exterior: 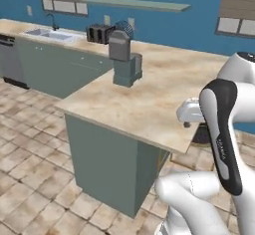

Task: Close the stand mixer head.

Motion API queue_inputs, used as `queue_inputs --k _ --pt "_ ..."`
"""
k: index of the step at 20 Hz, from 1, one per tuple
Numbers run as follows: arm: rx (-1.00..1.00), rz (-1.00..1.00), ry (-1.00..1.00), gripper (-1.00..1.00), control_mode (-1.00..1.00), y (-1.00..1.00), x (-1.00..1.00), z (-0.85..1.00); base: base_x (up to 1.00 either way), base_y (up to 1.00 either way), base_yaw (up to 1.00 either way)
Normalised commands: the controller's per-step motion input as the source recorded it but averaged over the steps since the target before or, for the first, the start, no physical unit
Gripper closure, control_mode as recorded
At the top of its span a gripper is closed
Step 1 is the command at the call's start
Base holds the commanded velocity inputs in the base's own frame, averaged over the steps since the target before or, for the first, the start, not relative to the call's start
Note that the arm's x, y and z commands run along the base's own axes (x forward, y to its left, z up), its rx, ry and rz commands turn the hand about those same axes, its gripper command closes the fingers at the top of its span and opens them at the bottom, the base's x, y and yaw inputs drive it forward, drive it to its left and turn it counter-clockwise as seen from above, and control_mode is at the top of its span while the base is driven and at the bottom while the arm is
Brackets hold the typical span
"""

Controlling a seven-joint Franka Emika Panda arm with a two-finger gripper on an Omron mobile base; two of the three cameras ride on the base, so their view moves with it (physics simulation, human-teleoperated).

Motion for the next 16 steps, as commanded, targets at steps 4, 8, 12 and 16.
queue_inputs --k 4,8,12,16 --pt "0.00 0.00 0.00 -1.00 1.00 0.00 0.00 0.00 0.20 0.57 -0.51" --pt "0.00 0.00 0.00 -1.00 1.00 0.00 0.00 0.00 -0.37 0.88 -0.44" --pt "0.00 0.00 0.00 -1.00 1.00 0.00 0.00 0.00 -0.41 1.00 -0.29" --pt "0.00 0.00 0.00 -1.00 1.00 0.00 0.00 0.00 -0.02 1.00 -0.30"
